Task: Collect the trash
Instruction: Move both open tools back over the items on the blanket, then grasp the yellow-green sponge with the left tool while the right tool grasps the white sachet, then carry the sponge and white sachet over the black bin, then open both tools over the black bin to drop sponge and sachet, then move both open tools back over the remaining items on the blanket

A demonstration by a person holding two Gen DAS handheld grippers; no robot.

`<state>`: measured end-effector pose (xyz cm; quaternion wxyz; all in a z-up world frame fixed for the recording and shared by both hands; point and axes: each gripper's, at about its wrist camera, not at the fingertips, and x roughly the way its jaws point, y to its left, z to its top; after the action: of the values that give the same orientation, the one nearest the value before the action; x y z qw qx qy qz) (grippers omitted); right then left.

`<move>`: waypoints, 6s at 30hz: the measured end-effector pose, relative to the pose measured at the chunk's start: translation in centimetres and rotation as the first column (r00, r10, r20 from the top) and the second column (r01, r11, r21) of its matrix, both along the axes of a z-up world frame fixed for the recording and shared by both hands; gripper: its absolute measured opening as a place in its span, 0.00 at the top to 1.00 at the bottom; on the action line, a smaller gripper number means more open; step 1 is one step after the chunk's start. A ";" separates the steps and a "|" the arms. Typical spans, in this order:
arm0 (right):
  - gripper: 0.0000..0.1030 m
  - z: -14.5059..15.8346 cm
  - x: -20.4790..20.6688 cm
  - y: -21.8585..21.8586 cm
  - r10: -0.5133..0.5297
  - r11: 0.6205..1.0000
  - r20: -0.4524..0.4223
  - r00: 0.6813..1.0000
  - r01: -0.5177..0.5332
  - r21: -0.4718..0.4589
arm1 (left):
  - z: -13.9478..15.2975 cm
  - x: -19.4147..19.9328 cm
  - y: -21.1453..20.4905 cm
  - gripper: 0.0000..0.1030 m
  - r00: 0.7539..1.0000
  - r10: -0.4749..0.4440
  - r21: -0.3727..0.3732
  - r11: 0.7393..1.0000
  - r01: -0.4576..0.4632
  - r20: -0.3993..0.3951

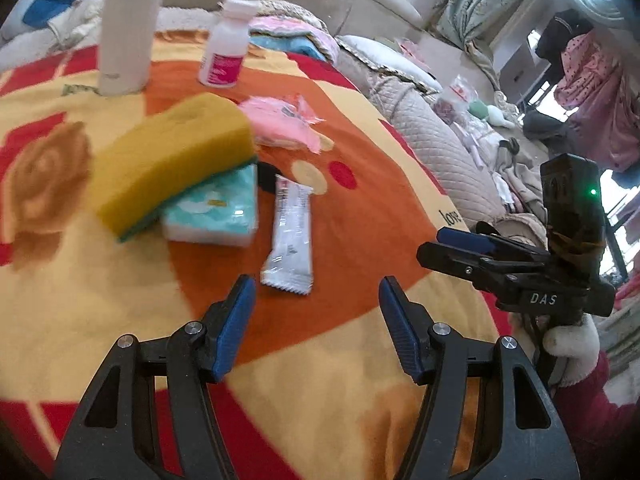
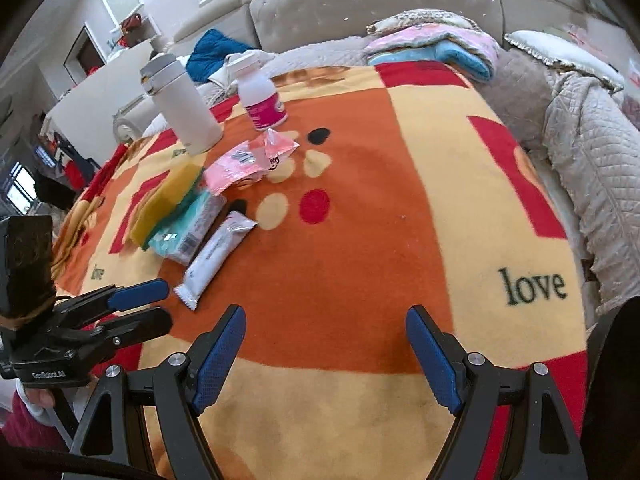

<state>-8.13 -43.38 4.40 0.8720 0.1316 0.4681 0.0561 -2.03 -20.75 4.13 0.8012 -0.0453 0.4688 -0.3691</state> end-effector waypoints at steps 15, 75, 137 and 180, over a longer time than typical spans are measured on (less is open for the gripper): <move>0.63 -1.8 6.4 10.2 0.122 0.989 0.029 0.992 -0.120 -0.083 | 2.4 2.6 8.8 0.30 0.961 0.255 0.028 0.965 -0.259 0.107; 0.78 2.4 -10.3 -1.9 0.024 0.992 0.116 0.993 -0.009 -0.124 | 4.6 -7.8 -7.1 0.74 0.990 0.010 0.106 0.994 -0.025 0.140; 0.78 -0.8 -19.1 -23.4 -0.421 0.903 0.064 0.905 0.424 -0.061 | 2.4 -11.5 -30.7 0.60 0.960 -0.281 0.002 0.960 0.281 0.002; 0.33 -0.7 -9.0 -7.7 -0.072 0.995 0.021 0.997 0.073 -0.075 | 2.2 -2.0 -7.5 0.32 0.978 0.160 0.161 0.970 -0.180 0.132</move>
<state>-17.10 -51.10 3.70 0.8821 0.1149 0.4569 0.0080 -4.01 -28.21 6.28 0.8571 0.0059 0.4450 -0.2593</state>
